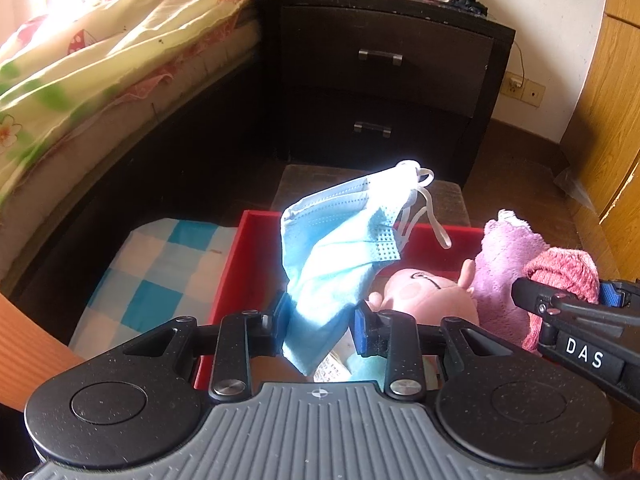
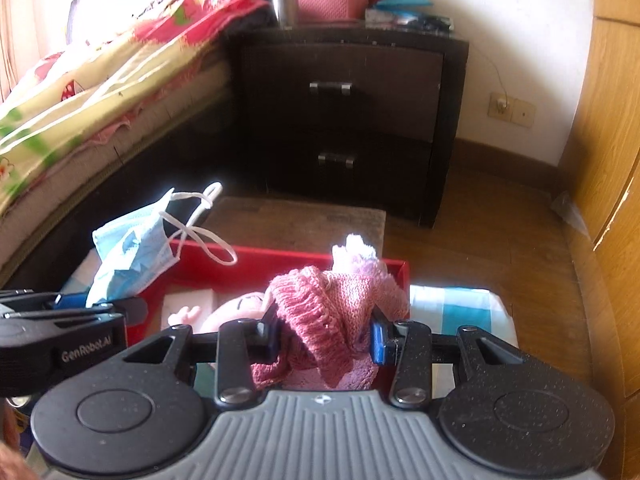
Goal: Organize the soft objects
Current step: 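Open the right gripper to drop the hat while the left drops the mask into the box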
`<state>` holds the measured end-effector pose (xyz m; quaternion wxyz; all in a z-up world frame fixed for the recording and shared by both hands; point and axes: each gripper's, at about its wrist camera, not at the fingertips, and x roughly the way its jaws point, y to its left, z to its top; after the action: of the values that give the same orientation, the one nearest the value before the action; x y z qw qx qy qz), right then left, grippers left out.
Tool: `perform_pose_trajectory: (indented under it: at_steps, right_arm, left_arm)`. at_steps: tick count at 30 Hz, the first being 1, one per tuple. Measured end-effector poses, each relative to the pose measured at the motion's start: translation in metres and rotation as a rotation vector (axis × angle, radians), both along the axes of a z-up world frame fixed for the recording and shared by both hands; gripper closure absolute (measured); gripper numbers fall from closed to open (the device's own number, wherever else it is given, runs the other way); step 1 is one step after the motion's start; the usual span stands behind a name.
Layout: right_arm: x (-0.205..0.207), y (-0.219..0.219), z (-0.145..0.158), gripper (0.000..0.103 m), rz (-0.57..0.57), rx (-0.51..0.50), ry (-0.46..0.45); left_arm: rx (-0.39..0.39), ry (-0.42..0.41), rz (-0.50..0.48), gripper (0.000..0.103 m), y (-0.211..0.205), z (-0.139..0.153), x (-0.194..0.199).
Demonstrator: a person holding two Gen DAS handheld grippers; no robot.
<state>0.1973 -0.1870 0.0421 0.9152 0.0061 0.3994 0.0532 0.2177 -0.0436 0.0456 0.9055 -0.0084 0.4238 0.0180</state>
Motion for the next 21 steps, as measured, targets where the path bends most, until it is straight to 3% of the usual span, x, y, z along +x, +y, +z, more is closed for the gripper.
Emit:
perform_pose_trajectory:
  at_steps: [4,6,10,15,21]
  right_arm:
    - [0.006,0.006,-0.008,0.084,0.021,-0.025,0.038]
    - [0.007,0.009,-0.012,0.084,0.022,-0.043,0.052]
    - [0.008,0.016,-0.015,0.066,0.031,-0.073,0.082]
    - [0.003,0.016,-0.008,0.051,0.023,-0.095,0.054]
    - [-0.002,0.006,-0.001,0.047,0.005,-0.081,0.067]
  left_arm:
    - [0.0,0.043,-0.005,0.068,0.002,-0.006,0.005]
    - [0.011,0.06,-0.01,0.061,0.0,-0.007,0.004]
    - [0.034,0.051,-0.008,0.038,0.001,-0.004,0.002]
    - [0.027,0.038,-0.006,0.025,0.005,0.007,-0.003]
    - [0.012,0.048,-0.024,0.023,0.006,0.016,-0.017]
